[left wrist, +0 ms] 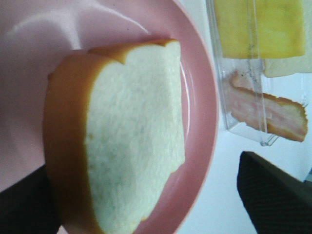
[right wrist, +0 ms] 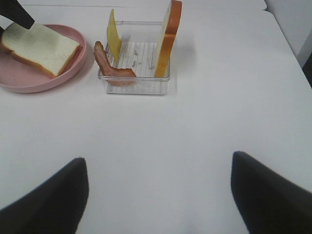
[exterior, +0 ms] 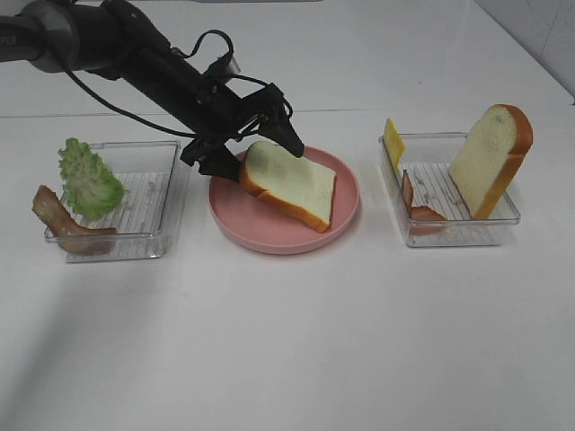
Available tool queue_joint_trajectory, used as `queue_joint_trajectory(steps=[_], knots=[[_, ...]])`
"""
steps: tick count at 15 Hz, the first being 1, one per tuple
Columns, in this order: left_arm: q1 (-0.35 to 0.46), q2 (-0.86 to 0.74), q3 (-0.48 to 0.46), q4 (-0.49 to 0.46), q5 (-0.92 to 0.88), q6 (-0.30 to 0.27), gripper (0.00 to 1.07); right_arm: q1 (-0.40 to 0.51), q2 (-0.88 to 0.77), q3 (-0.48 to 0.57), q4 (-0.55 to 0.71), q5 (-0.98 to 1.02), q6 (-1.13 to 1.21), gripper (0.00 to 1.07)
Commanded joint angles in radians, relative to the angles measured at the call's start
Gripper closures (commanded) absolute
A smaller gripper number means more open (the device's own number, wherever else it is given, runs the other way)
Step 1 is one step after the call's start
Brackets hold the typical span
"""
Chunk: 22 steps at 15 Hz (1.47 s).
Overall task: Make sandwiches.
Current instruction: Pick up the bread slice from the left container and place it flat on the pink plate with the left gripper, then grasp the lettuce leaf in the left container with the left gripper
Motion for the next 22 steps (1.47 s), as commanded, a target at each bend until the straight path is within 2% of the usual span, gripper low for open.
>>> queue_joint_trajectory(steps=[1, 2, 4, 6, 8, 11, 14, 17, 18, 19, 22], knots=[[-0.039, -0.001, -0.074, 0.134, 0.027, -0.034, 0.2, -0.007, -0.012, 0.001, -0.002, -0.012, -0.01, 0.31], [-0.056, -0.001, -0.103, 0.202, 0.045, -0.075, 0.2, -0.007, -0.012, 0.001, -0.002, -0.012, -0.01, 0.31], [-0.1, -0.001, -0.178, 0.398, 0.112, -0.203, 0.2, -0.007, -0.012, 0.001, -0.002, -0.012, -0.01, 0.31], [-0.128, -0.001, -0.256, 0.544, 0.207, -0.29, 0.21, -0.007, -0.012, 0.001, -0.002, -0.012, -0.01, 0.31], [-0.133, -0.001, -0.322, 0.586, 0.287, -0.339, 0.21, -0.007, -0.012, 0.001, -0.002, -0.012, -0.01, 0.31], [-0.129, -0.012, -0.429, 0.576, 0.289, -0.368, 0.22, -0.007, -0.012, 0.001, -0.002, -0.012, -0.01, 0.31], [-0.123, -0.072, -0.428, 0.672, 0.289, -0.367, 0.31, -0.007, -0.012, 0.001, -0.002, -0.012, -0.01, 0.31], [-0.09, -0.136, -0.418, 0.678, 0.289, -0.37, 0.32, -0.007, -0.012, 0.001, -0.002, -0.012, -0.01, 0.31], [-0.071, -0.166, -0.394, 0.678, 0.289, -0.37, 0.32, -0.007, -0.012, 0.001, -0.002, -0.012, -0.01, 0.31], [-0.021, -0.242, -0.299, 0.678, 0.289, -0.37, 0.32, -0.007, -0.012, 0.001, -0.002, -0.012, -0.01, 0.31], [0.054, -0.334, -0.164, 0.68, 0.289, -0.37, 0.32, -0.007, -0.012, 0.001, -0.002, -0.012, -0.01, 0.31]])
